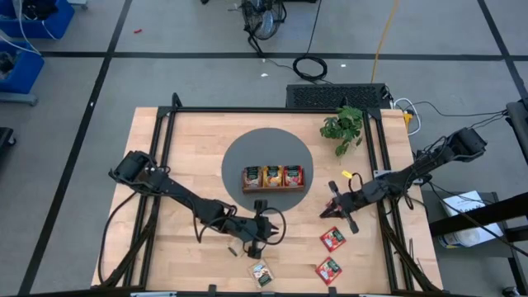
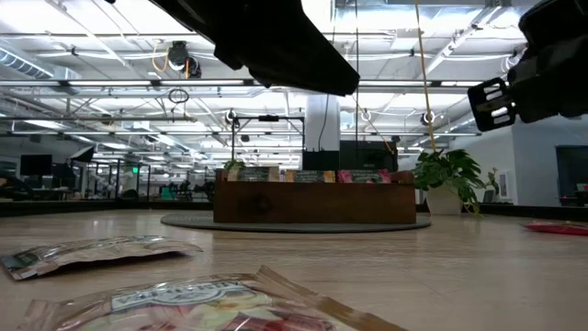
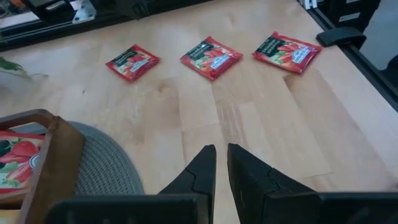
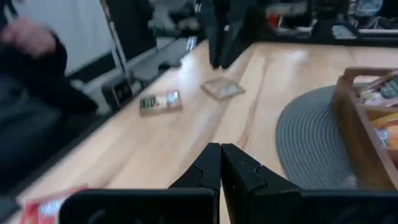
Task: Pick & Place Tea
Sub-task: Put the red tea bag into the right section of the wooden organizer
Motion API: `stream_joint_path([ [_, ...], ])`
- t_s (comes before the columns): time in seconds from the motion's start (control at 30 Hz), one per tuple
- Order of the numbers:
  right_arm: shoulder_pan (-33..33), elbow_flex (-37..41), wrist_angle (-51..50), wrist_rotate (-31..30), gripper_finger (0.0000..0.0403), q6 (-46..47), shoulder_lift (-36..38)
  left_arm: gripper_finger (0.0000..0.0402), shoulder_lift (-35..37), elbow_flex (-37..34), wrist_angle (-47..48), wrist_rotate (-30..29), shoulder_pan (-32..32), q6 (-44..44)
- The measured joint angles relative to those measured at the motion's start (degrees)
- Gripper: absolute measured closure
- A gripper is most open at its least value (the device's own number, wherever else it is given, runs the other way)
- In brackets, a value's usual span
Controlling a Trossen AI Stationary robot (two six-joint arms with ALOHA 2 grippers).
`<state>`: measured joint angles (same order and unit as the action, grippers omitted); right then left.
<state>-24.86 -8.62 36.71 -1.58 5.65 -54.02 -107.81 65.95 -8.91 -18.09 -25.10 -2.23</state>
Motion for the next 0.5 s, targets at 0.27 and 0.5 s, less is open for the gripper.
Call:
stream_joint_path([
  [0.27, -7.68, -2.33, 6.90, -0.10, 0.0403, -1.23, 0.00, 0.0353, 0.00, 0.00, 0.66, 0.00, -0.01, 0.65],
  [0.5, -16.71, -8.96, -17.16, -23.39, 0.0403, 7.47, -0.02, 0.0353, 0.00, 0.00, 2.91, -0.02, -0.32, -0.08],
])
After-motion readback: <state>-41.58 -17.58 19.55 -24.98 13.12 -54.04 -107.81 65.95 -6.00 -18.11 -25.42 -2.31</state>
